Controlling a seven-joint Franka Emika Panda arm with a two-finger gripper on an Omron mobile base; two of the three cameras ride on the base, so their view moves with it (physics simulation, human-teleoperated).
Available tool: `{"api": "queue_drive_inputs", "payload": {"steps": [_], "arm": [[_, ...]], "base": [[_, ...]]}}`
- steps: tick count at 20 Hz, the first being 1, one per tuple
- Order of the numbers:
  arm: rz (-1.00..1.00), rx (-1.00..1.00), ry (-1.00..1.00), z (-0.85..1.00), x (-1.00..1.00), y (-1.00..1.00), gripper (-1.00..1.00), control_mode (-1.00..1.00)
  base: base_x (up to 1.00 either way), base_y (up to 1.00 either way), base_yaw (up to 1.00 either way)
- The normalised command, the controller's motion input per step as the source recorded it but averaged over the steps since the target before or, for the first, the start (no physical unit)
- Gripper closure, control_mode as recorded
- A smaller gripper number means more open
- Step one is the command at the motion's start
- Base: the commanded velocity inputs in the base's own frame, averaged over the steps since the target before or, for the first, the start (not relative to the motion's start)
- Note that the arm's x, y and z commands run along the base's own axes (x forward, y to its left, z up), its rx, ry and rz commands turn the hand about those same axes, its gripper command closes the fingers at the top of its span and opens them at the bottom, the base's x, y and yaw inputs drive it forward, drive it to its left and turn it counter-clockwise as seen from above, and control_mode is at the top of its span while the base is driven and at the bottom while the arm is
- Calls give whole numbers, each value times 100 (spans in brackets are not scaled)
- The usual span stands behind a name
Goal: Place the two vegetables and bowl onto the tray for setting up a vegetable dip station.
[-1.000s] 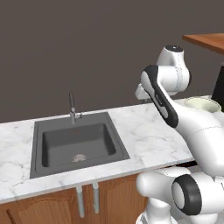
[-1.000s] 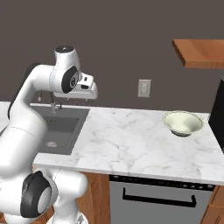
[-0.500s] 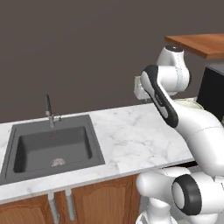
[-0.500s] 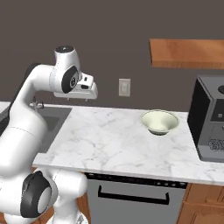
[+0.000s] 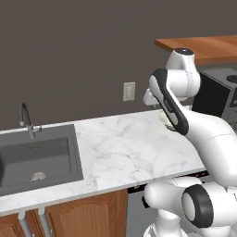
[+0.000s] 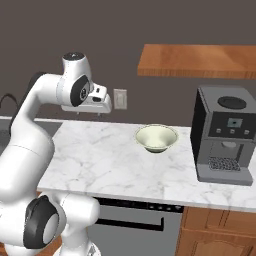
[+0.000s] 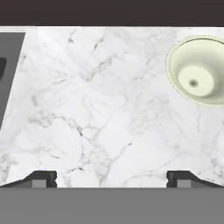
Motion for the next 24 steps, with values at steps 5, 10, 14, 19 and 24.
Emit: {"api": "queue_drive_inputs", "payload": {"steps": [5, 10, 14, 19, 24], "arm": [[0, 0, 0, 0, 0, 0, -100, 100], [0, 0, 0, 0, 0, 0, -100, 100], [0, 0, 0, 0, 0, 0, -100, 100], [0, 0, 0, 0, 0, 0, -100, 100], [0, 0, 0, 0, 0, 0, -100, -100]], "base": [[24, -50, 0], [2, -12, -3], [0, 0, 0], [0, 0, 0], [0, 0, 0]]}}
